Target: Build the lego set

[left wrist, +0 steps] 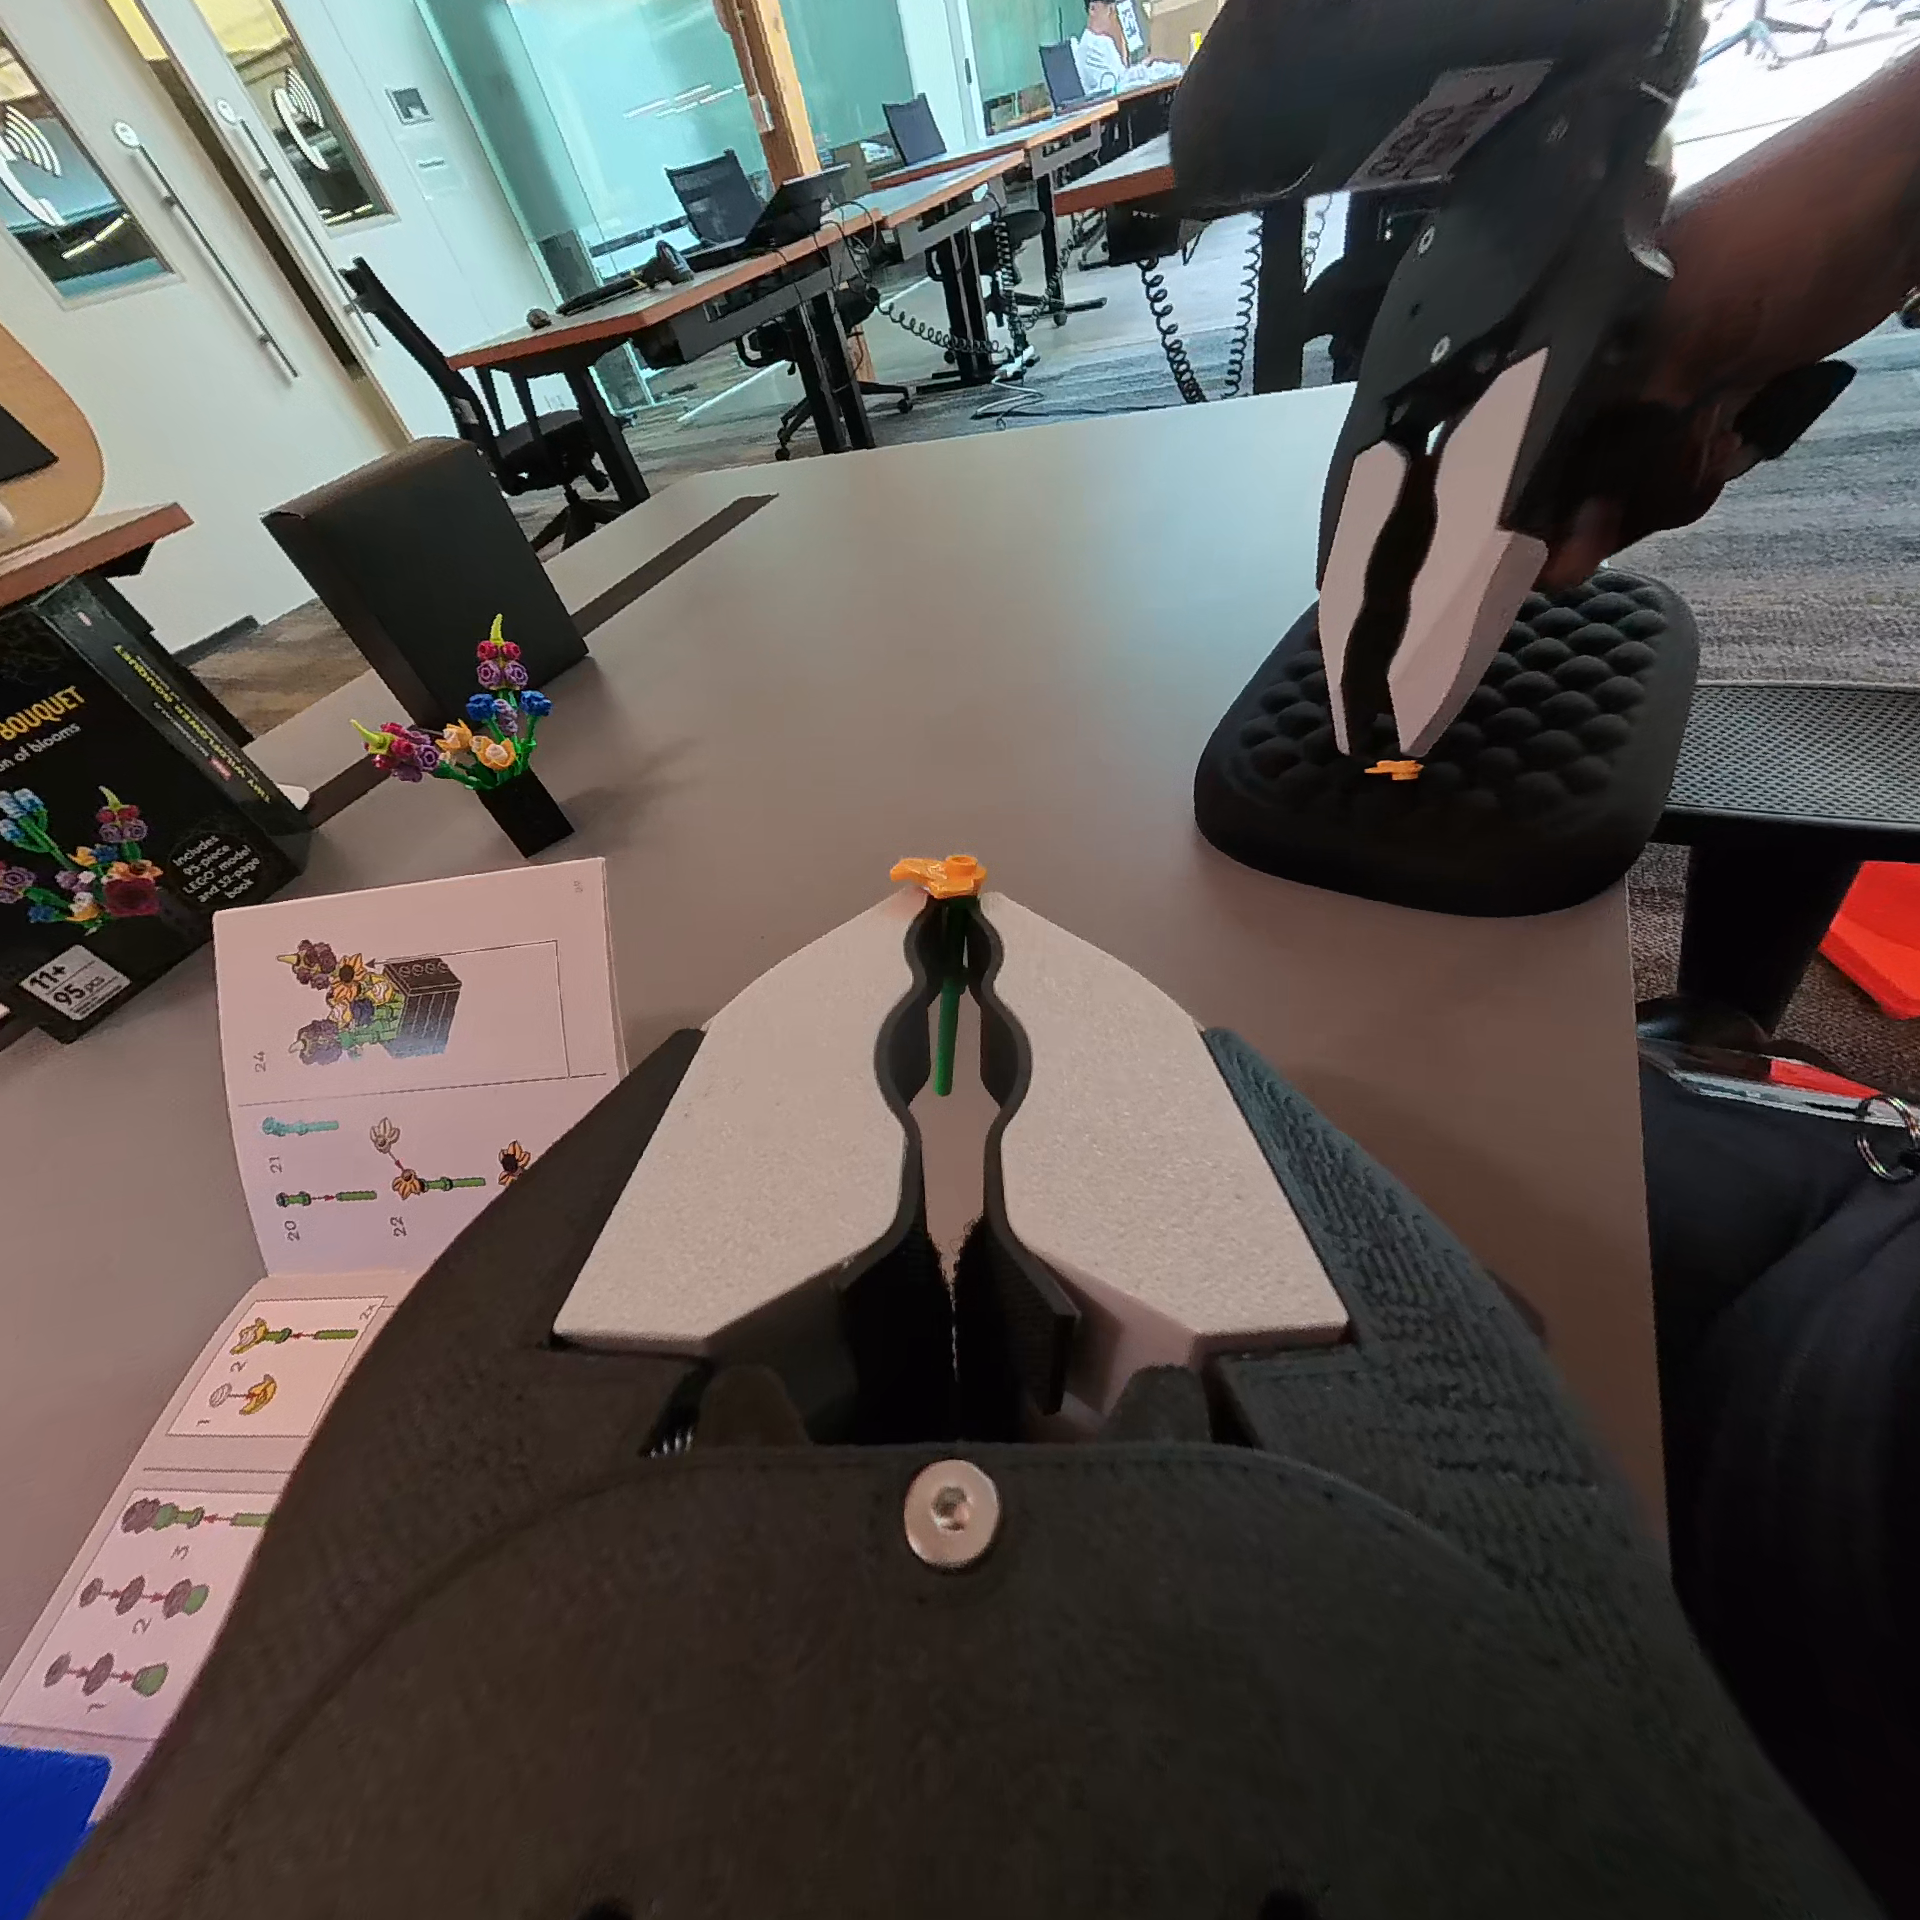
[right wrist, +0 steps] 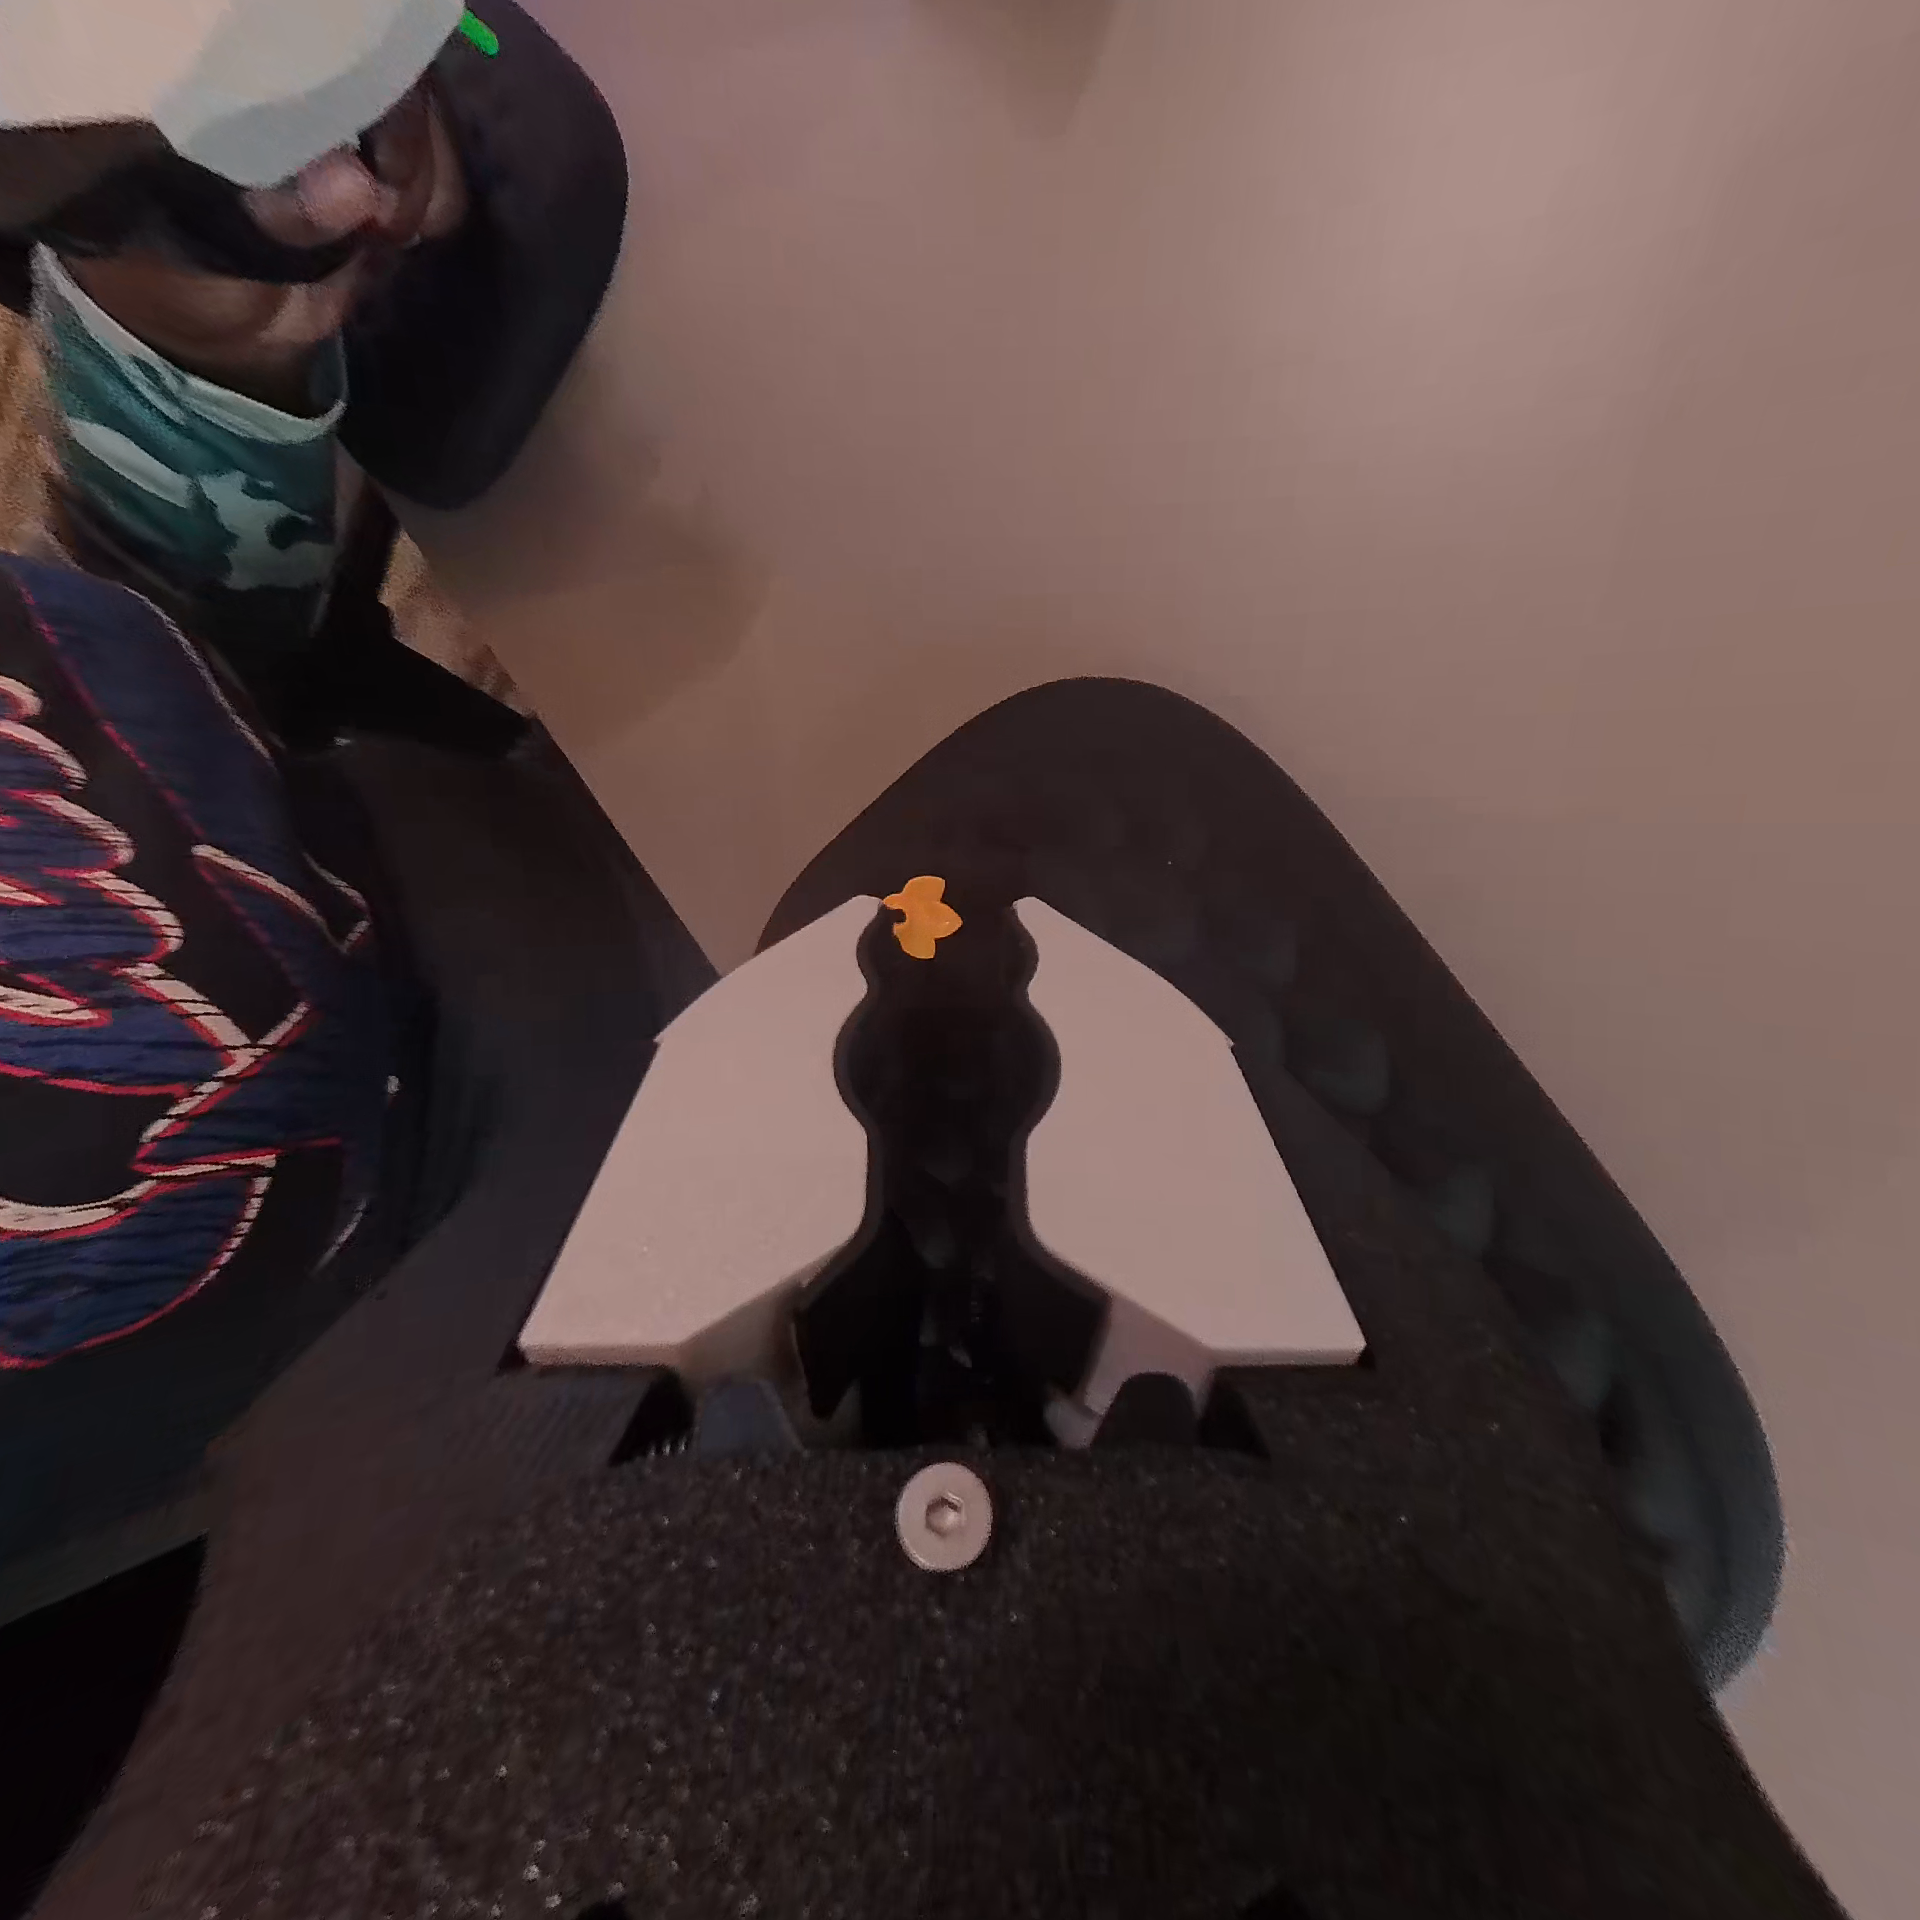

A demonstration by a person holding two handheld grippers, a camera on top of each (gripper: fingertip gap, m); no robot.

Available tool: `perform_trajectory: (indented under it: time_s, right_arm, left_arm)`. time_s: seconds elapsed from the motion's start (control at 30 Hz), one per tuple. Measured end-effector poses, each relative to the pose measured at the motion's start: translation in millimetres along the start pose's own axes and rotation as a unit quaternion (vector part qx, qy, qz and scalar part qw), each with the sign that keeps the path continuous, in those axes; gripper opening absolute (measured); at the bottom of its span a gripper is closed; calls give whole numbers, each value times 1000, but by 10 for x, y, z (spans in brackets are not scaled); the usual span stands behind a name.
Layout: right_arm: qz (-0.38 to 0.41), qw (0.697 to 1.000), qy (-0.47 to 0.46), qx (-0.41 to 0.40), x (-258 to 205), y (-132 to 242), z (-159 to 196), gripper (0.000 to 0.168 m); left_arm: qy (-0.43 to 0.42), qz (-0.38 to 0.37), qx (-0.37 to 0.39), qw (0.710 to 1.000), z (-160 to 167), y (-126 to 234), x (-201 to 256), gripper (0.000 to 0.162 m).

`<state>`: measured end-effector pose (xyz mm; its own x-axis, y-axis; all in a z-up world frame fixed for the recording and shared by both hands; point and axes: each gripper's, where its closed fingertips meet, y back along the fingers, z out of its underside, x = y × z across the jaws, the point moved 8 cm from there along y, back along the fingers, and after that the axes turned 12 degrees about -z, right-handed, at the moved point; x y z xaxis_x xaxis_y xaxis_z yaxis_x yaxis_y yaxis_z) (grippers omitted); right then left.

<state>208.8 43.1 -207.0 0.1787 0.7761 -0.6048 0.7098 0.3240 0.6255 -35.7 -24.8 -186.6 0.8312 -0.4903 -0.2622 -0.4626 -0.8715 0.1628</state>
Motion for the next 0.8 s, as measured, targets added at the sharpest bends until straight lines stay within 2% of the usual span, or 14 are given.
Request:
perform_trajectory:
  time_s: [0.2, 0.43, 0.53, 0.6, 0.8]
  right_arm:
    - [73, 995, 62, -29, -101, -62, 2, 21]
    - [143, 976, 152, -65, -211, -106, 7, 19]
    - [146, 967, 190, -87, -261, -133, 3, 9]
    - [152, 960, 210, -103, -278, -138, -4, 8]
    - [127, 971, 181, -89, -271, -87, -15, 7]
  left_arm:
    - [-1, -2, 0, 1000, 1, -2, 1, 4]
    - [-4, -2, 1, 1000, 0, 2, 7, 4]
    - [-6, -3, 3, 1000, -2, 7, 9, 4]
    - [-6, -3, 3, 1000, -3, 7, 10, 4]
    - [-7, -3, 3, 1000, -3, 7, 10, 4]
